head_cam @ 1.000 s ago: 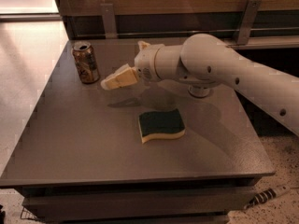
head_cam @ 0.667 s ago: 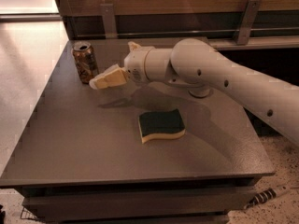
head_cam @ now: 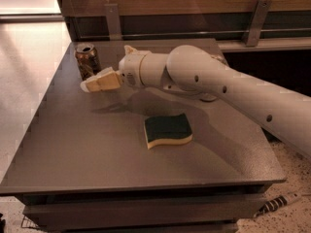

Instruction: Knock orange can over

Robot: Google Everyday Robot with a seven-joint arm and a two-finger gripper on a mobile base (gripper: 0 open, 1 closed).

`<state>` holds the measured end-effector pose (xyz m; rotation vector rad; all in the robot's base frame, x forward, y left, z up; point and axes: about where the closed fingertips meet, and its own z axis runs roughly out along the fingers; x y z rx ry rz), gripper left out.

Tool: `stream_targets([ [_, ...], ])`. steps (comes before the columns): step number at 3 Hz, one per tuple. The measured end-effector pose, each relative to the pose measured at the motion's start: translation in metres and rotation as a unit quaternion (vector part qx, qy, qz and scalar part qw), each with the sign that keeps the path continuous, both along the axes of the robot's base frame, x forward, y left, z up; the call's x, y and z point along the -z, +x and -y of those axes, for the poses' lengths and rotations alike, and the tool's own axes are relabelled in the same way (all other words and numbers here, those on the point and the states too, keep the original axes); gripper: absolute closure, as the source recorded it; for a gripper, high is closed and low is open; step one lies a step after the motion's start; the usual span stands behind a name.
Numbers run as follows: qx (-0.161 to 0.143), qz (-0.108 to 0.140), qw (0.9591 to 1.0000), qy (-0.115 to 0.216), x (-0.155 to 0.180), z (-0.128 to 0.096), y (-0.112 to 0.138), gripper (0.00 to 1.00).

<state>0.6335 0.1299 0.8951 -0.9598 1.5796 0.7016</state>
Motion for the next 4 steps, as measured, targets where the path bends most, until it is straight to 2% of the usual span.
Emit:
stream_targets([
  [1, 0.003, 0.008, 0.9999, 0.006, 0.007, -0.006, 0.014, 0.00],
  [3, -0.007, 0.027, 0.9987, 0.042, 0.019, -0.025, 0.055, 0.00],
  [4, -0.009, 0.036, 0.9981, 0.049, 0.020, -0.050, 0.063, 0.23],
])
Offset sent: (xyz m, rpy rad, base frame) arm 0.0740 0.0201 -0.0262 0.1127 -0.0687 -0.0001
